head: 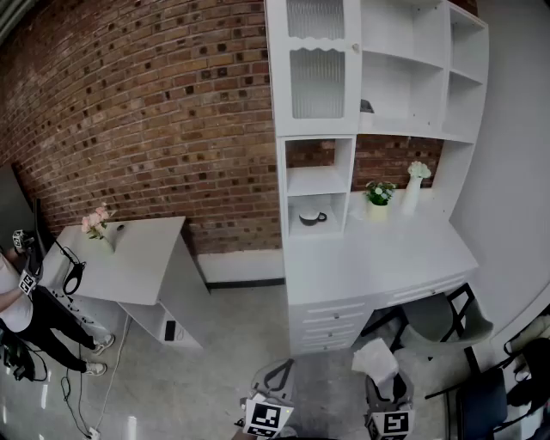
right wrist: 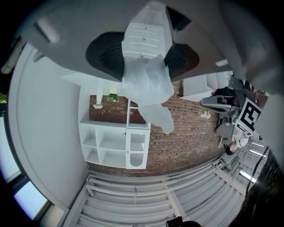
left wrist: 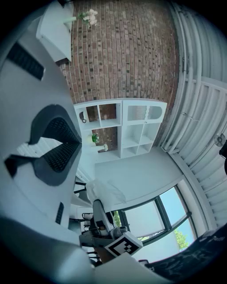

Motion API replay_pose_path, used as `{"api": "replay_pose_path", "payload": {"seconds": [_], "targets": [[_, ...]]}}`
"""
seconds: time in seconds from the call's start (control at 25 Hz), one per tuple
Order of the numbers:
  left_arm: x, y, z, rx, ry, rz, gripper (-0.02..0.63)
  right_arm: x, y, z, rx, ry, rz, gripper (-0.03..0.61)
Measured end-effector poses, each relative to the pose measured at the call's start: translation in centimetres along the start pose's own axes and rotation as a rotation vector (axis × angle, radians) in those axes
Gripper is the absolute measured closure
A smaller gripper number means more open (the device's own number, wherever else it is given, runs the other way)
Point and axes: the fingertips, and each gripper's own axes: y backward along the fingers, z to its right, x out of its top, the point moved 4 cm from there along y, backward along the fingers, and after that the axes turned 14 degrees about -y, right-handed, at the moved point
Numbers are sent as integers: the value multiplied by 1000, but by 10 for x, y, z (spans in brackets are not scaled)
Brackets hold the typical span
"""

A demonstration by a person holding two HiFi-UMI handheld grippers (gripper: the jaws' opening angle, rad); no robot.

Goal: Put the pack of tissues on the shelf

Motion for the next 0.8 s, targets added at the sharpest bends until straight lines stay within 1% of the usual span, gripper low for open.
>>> {"api": "replay_pose_path", "payload": {"seconds": [0.2, 0.4, 0.56, 0.8], "targets": [[-1, 3, 3, 1, -7, 18, 603, -4, 3, -5, 16, 5, -7, 339], [3, 7, -1, -10, -7, 28, 604, 0, 0, -11, 5, -11, 41, 331], [-2, 8, 0, -17, -8, 30, 603, -3, -3, -13, -1, -13, 42, 328], [-3, 2, -1, -5, 29, 3, 604, -1, -8, -13, 5, 0, 27, 328]]}}
